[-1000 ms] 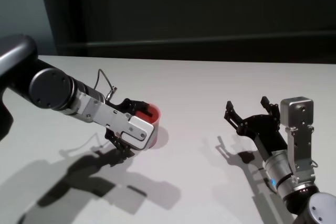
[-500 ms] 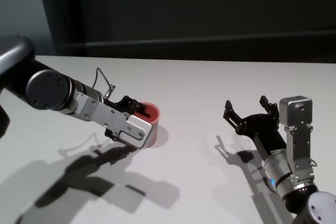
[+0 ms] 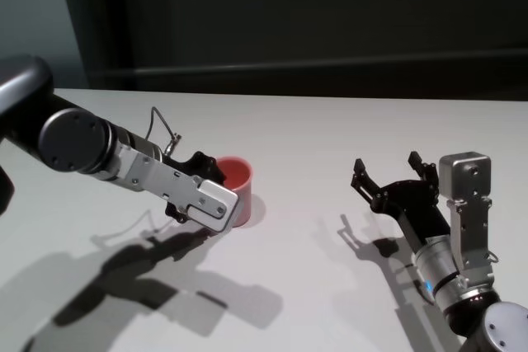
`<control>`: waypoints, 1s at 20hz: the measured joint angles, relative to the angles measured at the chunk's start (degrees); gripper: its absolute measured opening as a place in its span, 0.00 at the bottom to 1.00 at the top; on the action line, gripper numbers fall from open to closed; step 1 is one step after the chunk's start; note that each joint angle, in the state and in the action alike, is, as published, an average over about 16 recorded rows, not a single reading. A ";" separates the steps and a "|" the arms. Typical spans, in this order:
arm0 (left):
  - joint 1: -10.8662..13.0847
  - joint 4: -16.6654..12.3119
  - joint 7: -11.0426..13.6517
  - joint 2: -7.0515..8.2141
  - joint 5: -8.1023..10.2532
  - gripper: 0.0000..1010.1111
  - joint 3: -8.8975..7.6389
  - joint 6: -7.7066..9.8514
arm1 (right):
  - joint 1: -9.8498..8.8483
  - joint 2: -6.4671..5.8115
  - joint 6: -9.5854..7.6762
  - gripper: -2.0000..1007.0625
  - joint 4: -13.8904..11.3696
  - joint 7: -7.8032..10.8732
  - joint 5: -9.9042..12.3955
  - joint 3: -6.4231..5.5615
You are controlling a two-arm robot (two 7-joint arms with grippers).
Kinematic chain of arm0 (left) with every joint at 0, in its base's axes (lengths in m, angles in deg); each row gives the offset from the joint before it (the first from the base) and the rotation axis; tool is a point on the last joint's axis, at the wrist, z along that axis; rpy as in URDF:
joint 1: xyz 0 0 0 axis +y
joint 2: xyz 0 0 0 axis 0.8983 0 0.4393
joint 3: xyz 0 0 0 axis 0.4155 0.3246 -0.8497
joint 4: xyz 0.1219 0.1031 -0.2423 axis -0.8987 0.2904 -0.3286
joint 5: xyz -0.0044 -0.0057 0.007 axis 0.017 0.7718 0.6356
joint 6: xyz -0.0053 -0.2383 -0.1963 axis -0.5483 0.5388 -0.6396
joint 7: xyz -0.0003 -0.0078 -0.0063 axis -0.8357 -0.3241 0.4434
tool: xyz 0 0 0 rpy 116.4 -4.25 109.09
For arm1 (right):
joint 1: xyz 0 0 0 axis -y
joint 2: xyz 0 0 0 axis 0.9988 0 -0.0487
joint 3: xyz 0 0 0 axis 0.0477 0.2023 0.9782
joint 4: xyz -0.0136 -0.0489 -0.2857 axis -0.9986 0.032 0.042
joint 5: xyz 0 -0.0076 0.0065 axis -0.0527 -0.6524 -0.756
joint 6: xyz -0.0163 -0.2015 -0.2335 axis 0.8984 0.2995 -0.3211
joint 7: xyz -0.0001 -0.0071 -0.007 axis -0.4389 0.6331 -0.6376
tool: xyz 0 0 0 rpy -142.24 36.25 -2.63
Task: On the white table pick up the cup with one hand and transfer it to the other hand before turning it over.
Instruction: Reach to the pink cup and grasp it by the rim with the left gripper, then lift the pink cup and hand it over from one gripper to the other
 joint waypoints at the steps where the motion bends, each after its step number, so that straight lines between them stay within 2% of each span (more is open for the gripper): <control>1: -0.01 0.02 -0.02 0.04 0.30 0.32 0.02 0.01 | 0.00 0.00 0.00 1.00 0.00 0.00 0.00 0.00; 5: 0.33 0.20 -0.49 0.12 3.04 0.19 -0.73 0.05 | 0.00 0.00 0.00 1.00 0.00 0.00 0.00 0.00; 9: 1.22 0.50 -1.87 0.21 7.06 0.11 -2.55 0.06 | 0.00 0.00 0.00 0.99 0.00 0.00 0.00 0.00; 14: 3.07 1.13 -4.48 0.16 14.16 0.06 -6.26 -0.15 | 0.00 0.00 0.00 0.99 0.00 0.00 0.00 0.00; 20: 5.36 2.39 -7.57 -0.27 23.60 0.05 -11.33 -0.61 | 0.00 0.00 0.00 0.99 0.00 0.00 0.00 0.00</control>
